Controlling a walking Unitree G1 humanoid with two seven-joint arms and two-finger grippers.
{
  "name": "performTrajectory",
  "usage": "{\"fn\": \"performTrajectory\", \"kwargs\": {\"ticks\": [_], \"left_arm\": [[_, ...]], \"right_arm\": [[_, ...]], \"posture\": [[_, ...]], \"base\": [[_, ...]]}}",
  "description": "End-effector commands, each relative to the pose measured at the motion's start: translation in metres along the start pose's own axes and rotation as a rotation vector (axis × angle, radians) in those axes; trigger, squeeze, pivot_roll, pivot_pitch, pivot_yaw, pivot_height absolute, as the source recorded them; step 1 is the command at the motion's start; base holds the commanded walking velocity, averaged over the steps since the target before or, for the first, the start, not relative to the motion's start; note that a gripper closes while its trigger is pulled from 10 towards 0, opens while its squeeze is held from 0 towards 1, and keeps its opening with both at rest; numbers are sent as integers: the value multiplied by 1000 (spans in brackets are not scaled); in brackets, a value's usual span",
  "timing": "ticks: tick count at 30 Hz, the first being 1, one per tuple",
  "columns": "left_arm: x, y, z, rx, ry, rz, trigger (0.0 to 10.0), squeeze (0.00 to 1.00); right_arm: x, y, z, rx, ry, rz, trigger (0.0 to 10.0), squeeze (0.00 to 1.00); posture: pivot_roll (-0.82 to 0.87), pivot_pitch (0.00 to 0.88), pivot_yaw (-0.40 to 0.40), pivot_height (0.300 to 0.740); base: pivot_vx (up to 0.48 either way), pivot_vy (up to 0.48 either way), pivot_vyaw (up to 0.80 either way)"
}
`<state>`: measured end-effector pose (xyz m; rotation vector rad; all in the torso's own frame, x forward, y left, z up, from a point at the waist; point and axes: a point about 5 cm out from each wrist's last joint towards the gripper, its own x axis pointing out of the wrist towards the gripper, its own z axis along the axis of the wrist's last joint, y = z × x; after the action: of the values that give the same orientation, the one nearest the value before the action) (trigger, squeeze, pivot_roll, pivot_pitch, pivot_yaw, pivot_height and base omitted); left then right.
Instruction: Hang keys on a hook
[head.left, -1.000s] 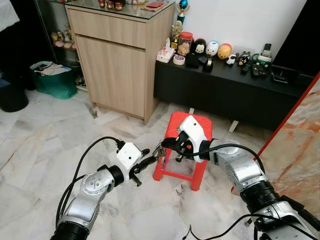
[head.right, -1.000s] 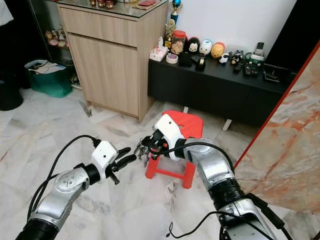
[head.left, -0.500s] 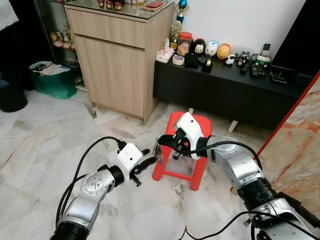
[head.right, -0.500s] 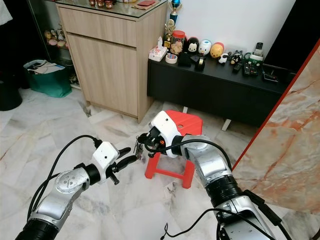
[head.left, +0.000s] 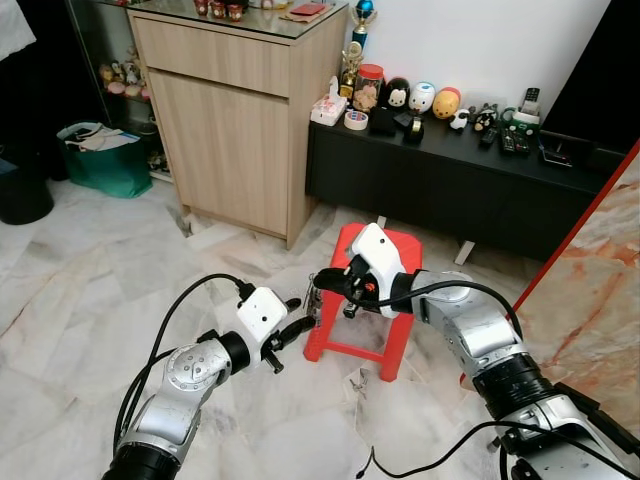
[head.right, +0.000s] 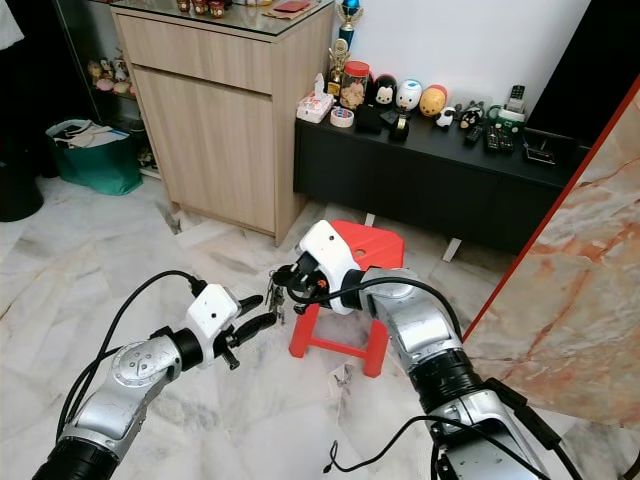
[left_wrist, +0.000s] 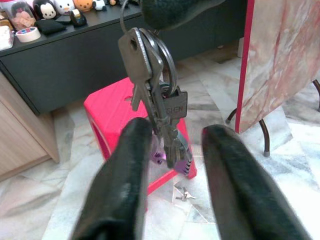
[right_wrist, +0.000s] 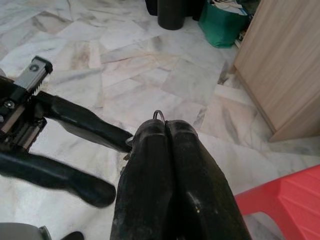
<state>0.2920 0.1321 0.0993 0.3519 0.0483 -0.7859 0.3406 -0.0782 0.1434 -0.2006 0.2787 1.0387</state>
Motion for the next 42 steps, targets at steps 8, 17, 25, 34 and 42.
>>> {"fn": "performTrajectory", "kwargs": {"ticks": [8, 17, 25, 34, 42], "left_arm": [[4, -1, 4, 12, 1, 4, 10000, 0], [7, 5, 2, 19, 12, 64, 10000, 0], [8, 8, 5, 19, -2, 101, 10000, 0], [6, 6, 7, 7, -15, 81, 10000, 0], [6, 5, 7, -1, -18, 68, 0, 0]], "right_arm": [[2, 4, 22, -60, -51, 27, 10000, 0], [3, 8, 22, -63, -51, 39, 10000, 0], [2, 9, 19, -63, -45, 46, 10000, 0], [1, 7, 13, -60, -22, 36, 10000, 0], [1, 7, 12, -60, -19, 35, 10000, 0]], "posture": [[102, 0, -147, 729], [102, 0, -147, 729], [102, 0, -147, 729], [103, 0, -145, 729], [103, 0, -145, 729]], "base": [[0, 0, 0], [0, 0, 0], [0, 0, 0], [0, 0, 0], [0, 0, 0]]}}
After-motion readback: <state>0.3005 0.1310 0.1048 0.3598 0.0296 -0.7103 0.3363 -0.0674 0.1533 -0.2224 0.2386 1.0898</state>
